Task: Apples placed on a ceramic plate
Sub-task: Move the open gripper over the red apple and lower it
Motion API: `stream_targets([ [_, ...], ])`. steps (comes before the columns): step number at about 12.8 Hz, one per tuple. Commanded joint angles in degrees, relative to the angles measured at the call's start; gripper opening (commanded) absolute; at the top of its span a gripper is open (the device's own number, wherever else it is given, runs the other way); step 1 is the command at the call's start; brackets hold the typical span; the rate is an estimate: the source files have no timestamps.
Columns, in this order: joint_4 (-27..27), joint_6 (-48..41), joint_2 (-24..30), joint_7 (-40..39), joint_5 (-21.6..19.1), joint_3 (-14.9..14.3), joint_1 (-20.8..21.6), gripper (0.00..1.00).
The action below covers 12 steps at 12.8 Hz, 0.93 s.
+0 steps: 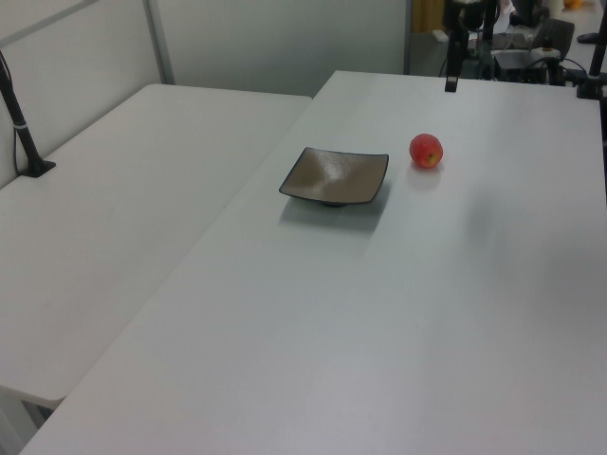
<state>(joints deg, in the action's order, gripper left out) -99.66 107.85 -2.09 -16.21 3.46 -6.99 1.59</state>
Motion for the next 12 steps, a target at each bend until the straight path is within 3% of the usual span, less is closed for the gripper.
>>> stream_targets([
  [1, -1.33, 6.91, -1.51, -7.23, 0.41, -5.83, 0.69, 1.0],
  [6, -1.59, 10.79, -5.28, -17.43, 0.32, -10.59, -0.45, 1.0],
  [12, -1.77, 17.21, -11.61, -20.08, 0.15, -10.94, -1.24, 1.0],
])
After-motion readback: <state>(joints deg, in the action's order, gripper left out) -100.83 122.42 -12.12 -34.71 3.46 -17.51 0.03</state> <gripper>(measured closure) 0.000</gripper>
